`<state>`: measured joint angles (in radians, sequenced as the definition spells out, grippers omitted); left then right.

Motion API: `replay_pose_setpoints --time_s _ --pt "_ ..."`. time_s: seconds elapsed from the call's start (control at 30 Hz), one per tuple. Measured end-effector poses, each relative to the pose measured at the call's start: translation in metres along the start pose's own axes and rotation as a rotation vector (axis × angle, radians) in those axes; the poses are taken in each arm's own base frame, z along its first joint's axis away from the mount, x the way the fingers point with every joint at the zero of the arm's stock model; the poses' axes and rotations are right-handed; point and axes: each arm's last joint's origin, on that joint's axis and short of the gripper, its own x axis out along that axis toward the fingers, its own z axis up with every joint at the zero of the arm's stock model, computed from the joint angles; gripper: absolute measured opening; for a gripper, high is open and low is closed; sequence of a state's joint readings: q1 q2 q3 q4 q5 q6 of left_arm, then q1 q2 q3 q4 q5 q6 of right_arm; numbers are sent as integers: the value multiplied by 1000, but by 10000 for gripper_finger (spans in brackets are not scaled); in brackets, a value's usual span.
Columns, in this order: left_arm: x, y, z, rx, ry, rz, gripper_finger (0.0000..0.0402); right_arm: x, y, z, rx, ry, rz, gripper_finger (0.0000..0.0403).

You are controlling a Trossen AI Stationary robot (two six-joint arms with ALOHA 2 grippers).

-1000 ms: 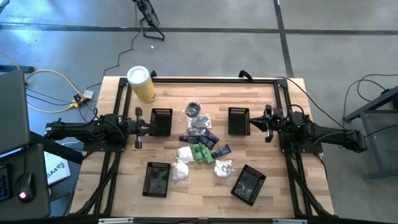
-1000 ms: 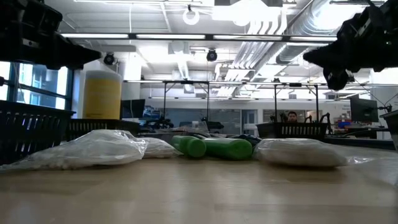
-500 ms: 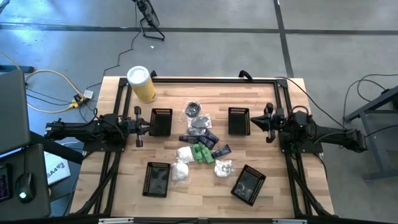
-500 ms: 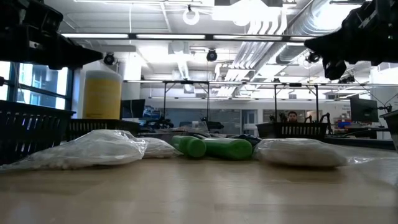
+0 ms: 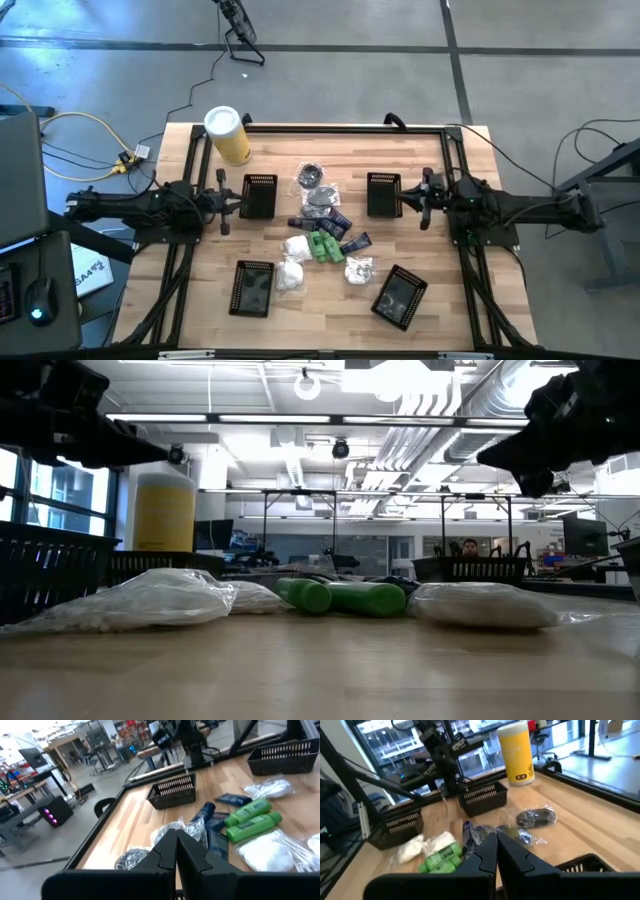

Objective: Pick & Place Travel size toiletries
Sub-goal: Put the blue shave cream into the top right black basket

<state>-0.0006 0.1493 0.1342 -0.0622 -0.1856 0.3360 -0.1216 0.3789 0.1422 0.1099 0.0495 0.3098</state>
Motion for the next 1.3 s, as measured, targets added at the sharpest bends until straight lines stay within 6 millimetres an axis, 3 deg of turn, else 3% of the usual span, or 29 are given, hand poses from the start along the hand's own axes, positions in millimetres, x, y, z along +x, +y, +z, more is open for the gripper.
replay_pose_setpoints --time_s 0.3,0.47,0.73,0.9,1.07,1.3 --pt "14 1 9 22 110 -27 0 24 12 19 -13 138 -12 3" --pt "23 1 15 33 164 -44 0 39 15 24 63 234 -51 3" --pt "37 6 36 38 188 -52 0 61 28 40 56 335 -41 3" --pt "43 7 44 39 194 -54 0 68 32 48 65 347 -34 3" --pt "46 7 45 41 204 -57 0 72 36 50 118 472 -64 3" --pt "46 7 46 37 202 -56 0 84 57 52 37 638 -42 3"
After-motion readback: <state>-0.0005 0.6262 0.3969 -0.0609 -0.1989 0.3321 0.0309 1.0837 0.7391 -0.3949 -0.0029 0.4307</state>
